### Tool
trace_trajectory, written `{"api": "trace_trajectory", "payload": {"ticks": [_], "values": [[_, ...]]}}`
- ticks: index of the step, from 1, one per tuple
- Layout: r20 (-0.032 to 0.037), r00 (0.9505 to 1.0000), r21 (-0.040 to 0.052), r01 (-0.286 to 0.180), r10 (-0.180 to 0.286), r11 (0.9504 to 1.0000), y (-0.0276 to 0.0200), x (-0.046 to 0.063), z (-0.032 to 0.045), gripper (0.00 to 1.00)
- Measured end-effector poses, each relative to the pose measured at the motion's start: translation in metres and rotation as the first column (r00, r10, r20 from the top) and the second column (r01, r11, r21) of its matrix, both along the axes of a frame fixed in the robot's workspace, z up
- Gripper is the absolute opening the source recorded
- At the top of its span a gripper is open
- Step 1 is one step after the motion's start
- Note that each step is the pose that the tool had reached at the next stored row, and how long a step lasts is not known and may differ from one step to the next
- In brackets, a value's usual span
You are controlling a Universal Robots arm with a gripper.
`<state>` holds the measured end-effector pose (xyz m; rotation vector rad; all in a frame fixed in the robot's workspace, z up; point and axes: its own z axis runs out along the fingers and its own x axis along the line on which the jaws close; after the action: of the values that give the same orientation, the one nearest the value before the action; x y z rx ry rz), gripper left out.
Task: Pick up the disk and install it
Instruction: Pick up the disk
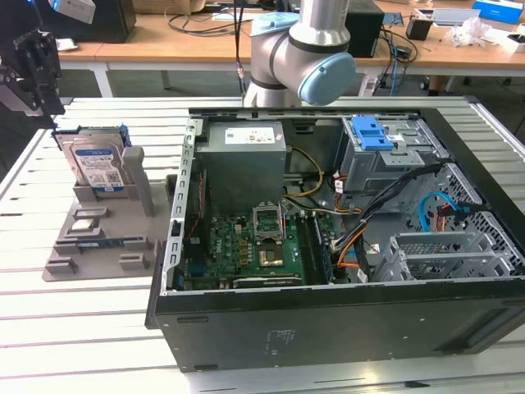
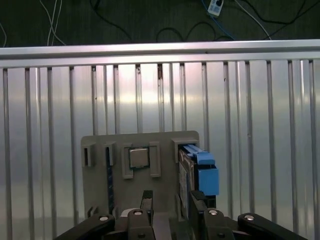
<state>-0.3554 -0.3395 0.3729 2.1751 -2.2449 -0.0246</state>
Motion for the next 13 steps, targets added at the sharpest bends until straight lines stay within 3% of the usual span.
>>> {"api": "trace_trajectory", "payload": {"ticks": [13], "values": [[0.0, 1.0, -0.0001, 0.0, 0.0, 1.0, 0.0045, 0.0, -0.0011, 0.42]]}}
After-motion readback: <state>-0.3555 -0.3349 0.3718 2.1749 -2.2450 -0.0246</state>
